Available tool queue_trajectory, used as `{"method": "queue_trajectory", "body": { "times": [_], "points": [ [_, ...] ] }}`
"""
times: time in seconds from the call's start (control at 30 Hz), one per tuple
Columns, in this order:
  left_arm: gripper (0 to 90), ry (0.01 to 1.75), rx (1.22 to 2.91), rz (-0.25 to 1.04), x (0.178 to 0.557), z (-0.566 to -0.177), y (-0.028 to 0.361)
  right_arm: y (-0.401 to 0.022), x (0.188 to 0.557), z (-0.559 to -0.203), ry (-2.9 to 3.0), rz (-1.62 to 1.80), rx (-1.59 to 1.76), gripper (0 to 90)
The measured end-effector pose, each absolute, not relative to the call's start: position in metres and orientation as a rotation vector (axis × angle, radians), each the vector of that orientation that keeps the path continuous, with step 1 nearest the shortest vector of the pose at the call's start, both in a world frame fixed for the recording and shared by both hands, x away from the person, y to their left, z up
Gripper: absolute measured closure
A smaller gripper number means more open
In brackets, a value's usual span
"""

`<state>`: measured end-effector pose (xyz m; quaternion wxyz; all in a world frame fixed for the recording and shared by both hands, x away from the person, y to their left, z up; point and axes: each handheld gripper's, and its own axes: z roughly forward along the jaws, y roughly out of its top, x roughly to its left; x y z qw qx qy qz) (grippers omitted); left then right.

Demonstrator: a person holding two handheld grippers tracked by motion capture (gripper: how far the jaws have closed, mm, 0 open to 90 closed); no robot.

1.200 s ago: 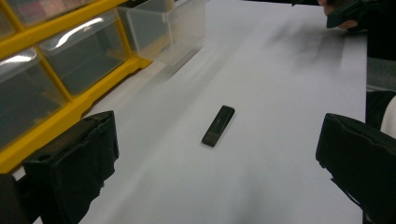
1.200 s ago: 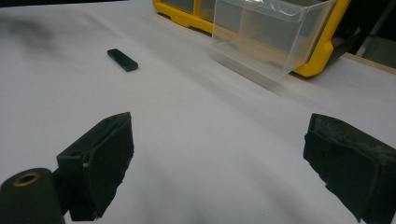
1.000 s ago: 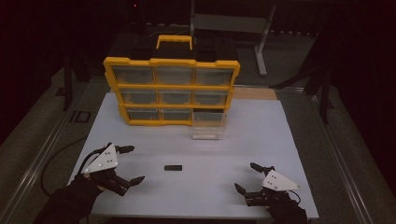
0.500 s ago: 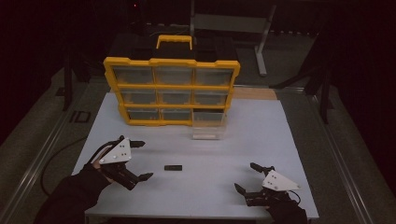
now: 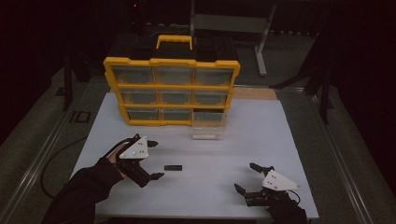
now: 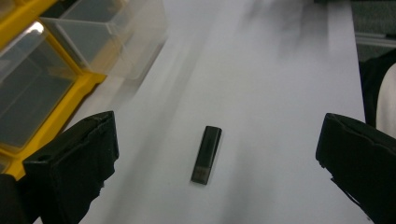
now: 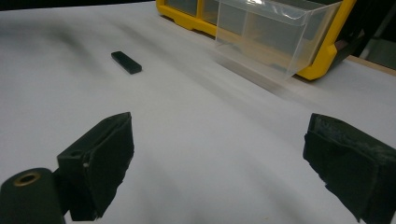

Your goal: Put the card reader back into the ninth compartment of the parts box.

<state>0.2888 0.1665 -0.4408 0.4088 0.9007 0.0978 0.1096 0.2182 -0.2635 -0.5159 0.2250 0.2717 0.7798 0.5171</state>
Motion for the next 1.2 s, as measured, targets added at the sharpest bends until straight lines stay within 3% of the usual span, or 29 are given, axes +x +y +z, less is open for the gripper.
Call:
{"method": "queue_trajectory", "body": {
  "times": [1.2],
  "points": [
    [2.1, 0.132, 2.559, 0.173, 0.316, -0.476, 0.114, -0.263, 0.218, -0.516, 2.162, 1.426, 0.736, 9.0]
  ]
}}
